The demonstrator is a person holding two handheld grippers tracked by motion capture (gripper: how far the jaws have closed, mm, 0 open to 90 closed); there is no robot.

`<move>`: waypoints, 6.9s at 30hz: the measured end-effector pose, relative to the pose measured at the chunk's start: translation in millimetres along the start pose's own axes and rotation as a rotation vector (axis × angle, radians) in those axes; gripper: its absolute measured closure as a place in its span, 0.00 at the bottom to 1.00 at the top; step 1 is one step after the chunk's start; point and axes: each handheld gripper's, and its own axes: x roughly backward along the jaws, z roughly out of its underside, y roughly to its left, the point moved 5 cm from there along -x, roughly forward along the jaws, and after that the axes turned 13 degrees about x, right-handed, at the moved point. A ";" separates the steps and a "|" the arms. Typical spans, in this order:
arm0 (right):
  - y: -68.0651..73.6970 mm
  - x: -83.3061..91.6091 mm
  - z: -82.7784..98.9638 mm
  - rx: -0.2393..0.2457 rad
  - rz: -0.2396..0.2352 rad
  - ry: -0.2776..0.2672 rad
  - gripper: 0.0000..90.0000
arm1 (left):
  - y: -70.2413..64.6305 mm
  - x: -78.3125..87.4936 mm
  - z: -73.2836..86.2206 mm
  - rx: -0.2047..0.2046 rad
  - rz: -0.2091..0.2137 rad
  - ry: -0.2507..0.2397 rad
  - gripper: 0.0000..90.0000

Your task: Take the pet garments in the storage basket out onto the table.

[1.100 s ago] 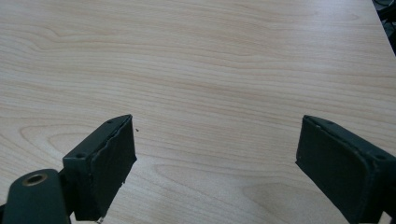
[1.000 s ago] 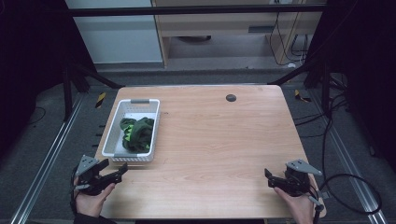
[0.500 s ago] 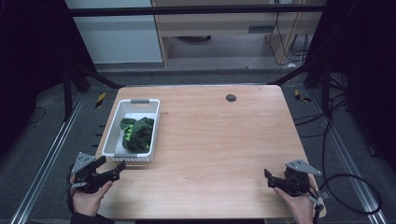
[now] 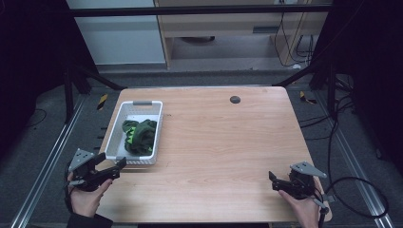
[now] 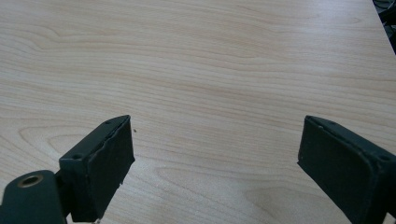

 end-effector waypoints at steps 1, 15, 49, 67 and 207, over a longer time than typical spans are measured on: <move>0.0 0.1 -0.1 0.000 0.000 -0.001 0.11 | 0.4 0.2 -1.7 -0.004 -0.002 -0.002 0.17; -0.1 -0.7 0.2 0.003 -0.001 0.004 0.11 | 0.1 -1.2 -14.8 -0.006 -0.004 -0.012 0.15; -0.4 -1.4 -0.4 0.008 -0.005 0.005 0.10 | -5.9 -32.6 -47.2 -0.047 -0.044 0.005 0.14; 0.3 -2.8 0.1 0.018 -0.014 0.010 0.10 | -6.9 -54.1 -55.4 -0.064 -0.063 0.052 0.13; 2.2 -7.8 1.1 0.026 -0.059 0.035 0.10 | -7.8 -106.0 -83.7 -0.173 -0.111 0.475 0.89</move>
